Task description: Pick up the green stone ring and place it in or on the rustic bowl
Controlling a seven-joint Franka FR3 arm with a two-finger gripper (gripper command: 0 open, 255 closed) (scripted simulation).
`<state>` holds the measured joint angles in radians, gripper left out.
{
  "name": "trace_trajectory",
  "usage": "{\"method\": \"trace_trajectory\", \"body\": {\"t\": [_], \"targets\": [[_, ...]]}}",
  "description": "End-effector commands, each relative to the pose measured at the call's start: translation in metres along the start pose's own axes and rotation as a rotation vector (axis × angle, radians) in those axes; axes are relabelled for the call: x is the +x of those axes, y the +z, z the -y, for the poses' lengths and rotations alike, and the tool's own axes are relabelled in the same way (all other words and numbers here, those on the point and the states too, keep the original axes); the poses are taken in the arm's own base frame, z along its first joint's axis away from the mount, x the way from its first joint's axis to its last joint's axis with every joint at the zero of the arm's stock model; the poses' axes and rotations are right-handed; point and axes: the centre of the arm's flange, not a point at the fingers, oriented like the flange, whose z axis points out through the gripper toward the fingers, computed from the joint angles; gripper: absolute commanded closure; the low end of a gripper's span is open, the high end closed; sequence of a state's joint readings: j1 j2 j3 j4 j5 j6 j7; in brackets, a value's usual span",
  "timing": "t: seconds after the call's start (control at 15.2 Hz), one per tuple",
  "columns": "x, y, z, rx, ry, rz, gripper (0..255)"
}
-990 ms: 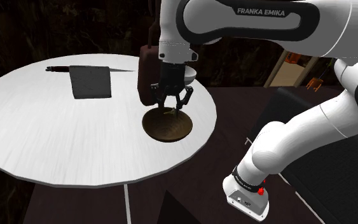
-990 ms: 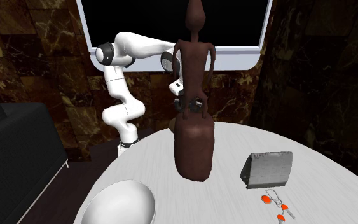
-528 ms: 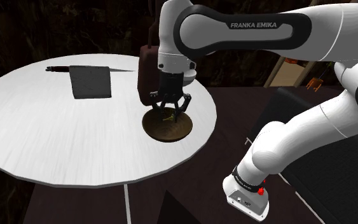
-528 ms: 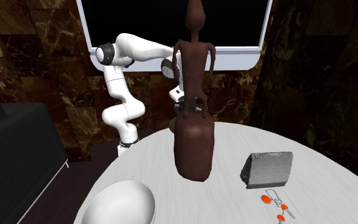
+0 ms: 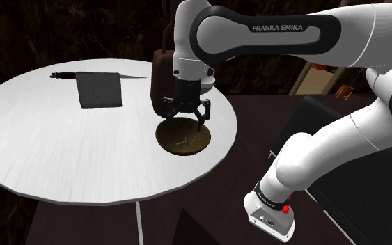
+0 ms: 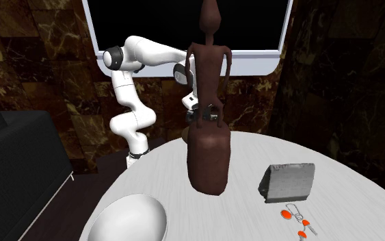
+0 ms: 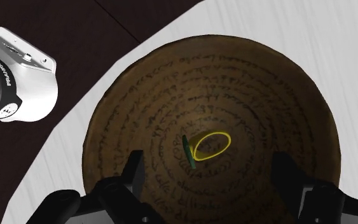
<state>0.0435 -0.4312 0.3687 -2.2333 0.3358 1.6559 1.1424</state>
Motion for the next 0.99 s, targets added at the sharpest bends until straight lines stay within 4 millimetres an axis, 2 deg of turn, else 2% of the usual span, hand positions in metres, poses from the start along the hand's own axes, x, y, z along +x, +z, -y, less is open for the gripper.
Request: {"method": "trace_trajectory", "body": {"t": [0.0, 0.13, 0.4, 0.92], "targets": [[0.0, 0.0, 0.0, 0.0, 0.0, 0.0, 0], [0.0, 0.0, 0.0, 0.0, 0.0, 0.0, 0], [0.0, -0.05, 0.0, 0.0, 0.0, 0.0, 0], [0.0, -0.05, 0.0, 0.0, 0.0, 0.0, 0]]}}
